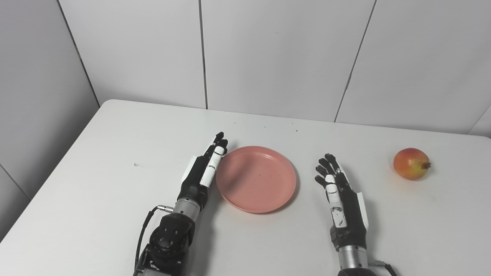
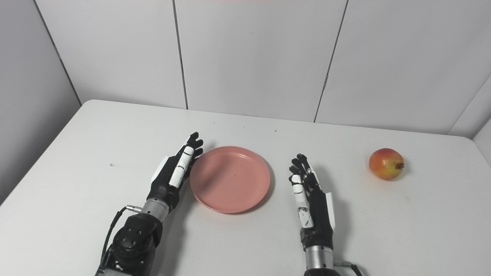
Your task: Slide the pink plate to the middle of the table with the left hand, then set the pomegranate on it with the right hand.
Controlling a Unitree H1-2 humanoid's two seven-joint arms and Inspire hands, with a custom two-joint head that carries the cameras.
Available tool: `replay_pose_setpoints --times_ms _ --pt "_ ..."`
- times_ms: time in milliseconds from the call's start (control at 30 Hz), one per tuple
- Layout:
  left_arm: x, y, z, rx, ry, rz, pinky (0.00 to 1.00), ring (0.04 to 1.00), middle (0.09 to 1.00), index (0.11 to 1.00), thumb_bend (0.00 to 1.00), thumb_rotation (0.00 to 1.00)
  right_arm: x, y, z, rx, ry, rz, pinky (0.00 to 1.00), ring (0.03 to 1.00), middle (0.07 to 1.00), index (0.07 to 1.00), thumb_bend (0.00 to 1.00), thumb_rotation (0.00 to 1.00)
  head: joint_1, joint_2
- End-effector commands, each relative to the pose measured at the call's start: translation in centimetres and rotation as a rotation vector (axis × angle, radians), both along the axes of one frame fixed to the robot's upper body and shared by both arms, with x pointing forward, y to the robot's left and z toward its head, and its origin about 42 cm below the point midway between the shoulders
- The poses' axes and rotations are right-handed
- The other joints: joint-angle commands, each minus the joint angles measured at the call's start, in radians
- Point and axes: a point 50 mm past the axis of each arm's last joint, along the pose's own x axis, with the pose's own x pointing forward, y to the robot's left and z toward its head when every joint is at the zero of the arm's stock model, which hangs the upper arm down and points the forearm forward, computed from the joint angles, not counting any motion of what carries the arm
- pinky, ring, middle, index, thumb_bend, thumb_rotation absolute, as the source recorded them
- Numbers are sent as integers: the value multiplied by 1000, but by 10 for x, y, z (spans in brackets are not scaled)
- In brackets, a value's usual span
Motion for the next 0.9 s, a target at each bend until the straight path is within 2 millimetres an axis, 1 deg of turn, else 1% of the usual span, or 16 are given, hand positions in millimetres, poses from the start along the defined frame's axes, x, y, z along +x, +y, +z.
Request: replay_pose_setpoints --times_ms 0,133,367,567,700,867 --pt "1 -3 14 -2 -63 -32 965 966 970 967 541 1000 -3 5 -1 -2 8 0 864 882 892 894 436 868 -7 -1" --pt "-1 -2 14 -9 -62 -49 971 972 977 976 545 1000 -1 9 -1 -6 8 -2 867 885 896 892 449 882 -41 -4" --pt "-6 -3 11 -8 -69 -83 955 971 977 981 547 1000 1 14 -3 -3 9 -1 867 890 897 891 444 876 -54 -7" --pt "-11 -7 7 21 -71 -105 941 963 971 971 574 1000 1 17 -1 -6 20 -10 868 889 888 887 434 875 -76 -1" --pt "-13 -4 5 15 -69 -111 945 964 973 970 568 1000 0 23 -2 -13 19 -16 866 885 889 885 443 888 -124 -4" --pt "-14 0 3 19 -72 -126 941 966 975 972 565 1000 0 27 -3 -17 28 -23 873 887 891 885 478 897 -139 -8"
